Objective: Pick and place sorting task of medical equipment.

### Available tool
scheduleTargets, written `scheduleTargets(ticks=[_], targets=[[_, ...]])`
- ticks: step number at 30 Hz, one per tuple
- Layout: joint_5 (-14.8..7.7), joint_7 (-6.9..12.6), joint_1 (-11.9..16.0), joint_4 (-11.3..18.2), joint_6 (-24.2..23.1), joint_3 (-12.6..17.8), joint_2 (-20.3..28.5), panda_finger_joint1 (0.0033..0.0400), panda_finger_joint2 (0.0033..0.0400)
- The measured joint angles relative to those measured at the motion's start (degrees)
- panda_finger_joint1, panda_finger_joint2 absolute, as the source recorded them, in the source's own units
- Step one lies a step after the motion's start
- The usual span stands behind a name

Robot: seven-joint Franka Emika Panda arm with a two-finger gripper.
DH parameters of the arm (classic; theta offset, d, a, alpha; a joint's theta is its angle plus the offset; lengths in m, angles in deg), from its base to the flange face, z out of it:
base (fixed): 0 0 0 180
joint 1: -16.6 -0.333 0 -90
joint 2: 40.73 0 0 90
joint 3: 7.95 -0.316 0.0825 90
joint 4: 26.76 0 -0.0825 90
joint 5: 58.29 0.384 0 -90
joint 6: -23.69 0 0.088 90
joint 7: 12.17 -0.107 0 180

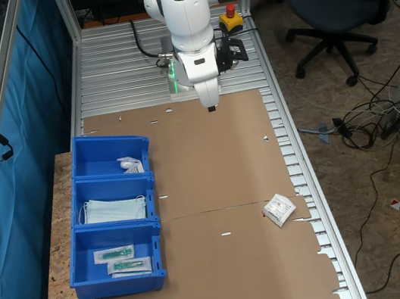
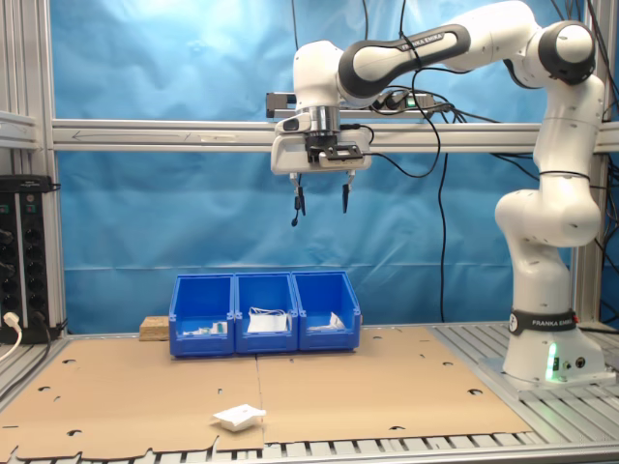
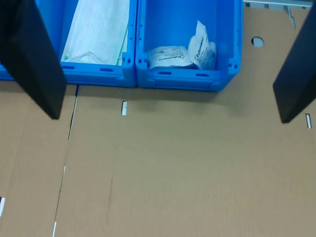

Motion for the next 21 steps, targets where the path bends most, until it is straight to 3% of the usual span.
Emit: scheduleTargets(ticks=[10,21], targets=[[0.00,0.00,1.57,-0.70,0.00,-2.92,0.02,0.0400,0.0400],[0.00,0.00,1.72,-0.93,0.00,-3.90,0.06,0.0400,0.0400]])
